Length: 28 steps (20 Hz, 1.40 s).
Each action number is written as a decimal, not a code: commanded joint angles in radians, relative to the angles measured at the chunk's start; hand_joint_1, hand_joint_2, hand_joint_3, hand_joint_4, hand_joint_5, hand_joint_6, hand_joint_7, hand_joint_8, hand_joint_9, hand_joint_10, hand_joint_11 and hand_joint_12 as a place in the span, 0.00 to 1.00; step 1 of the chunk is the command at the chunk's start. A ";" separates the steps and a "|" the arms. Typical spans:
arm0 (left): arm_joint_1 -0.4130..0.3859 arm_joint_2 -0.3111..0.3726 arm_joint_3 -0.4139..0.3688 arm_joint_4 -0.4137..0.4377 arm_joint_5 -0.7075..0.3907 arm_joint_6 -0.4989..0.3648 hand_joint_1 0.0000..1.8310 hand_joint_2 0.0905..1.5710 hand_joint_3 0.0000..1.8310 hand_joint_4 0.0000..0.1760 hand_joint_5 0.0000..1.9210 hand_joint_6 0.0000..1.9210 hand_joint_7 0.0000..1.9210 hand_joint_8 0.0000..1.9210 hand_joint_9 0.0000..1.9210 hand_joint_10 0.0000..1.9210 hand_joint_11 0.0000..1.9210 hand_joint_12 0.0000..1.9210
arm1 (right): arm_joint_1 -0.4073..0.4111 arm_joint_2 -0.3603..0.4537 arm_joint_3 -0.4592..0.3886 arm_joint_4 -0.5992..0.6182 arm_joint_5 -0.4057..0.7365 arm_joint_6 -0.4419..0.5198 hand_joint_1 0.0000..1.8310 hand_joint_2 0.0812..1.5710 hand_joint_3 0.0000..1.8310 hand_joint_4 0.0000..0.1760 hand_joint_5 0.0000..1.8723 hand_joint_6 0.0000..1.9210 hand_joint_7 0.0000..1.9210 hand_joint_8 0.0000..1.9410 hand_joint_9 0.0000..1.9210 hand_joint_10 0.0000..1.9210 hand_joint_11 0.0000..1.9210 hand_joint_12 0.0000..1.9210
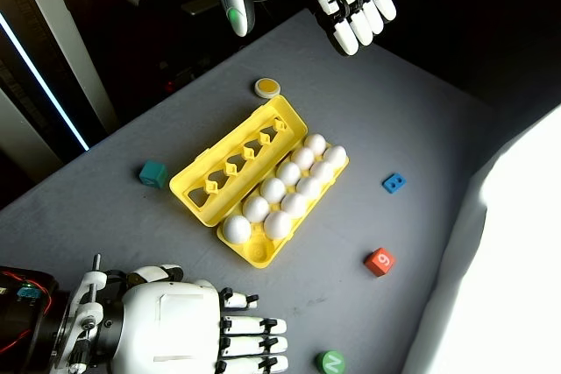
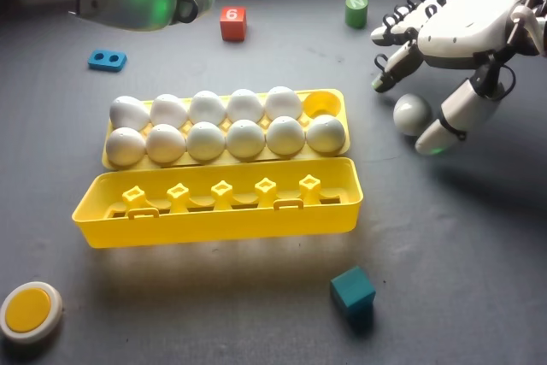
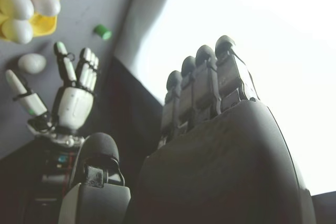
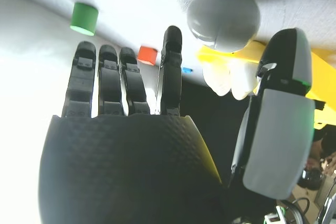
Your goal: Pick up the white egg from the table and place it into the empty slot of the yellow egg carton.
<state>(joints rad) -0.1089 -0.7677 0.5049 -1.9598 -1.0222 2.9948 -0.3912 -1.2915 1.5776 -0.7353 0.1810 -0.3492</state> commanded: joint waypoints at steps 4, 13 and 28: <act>-0.008 0.005 0.000 0.095 0.028 0.004 0.00 0.79 0.00 0.00 0.06 0.00 0.06 0.00 0.04 0.00 0.01 0.01 | 0.006 0.000 0.008 0.018 0.081 0.000 0.34 0.48 0.00 0.94 0.29 0.01 0.02 0.00 0.00 0.00 0.00 0.00; -0.008 0.005 0.000 0.095 0.028 0.004 0.00 0.79 0.00 0.00 0.06 0.00 0.06 0.00 0.04 0.00 0.01 0.02 | 0.007 -0.007 0.008 0.032 0.089 -0.004 0.40 0.49 0.00 0.91 0.37 0.01 0.10 0.00 0.00 0.00 0.00 0.00; -0.008 0.005 0.001 0.095 0.027 0.004 0.00 0.78 0.00 0.00 0.06 0.01 0.06 0.01 0.05 0.01 0.02 0.01 | 0.004 -0.007 0.005 0.043 0.089 -0.004 0.61 0.59 0.00 0.99 0.75 0.12 0.13 0.00 0.01 0.00 0.00 0.00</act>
<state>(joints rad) -0.1089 -0.7677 0.5049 -1.9598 -1.0218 2.9952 -0.3912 -1.3025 1.5818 -0.7067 0.2062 -0.3527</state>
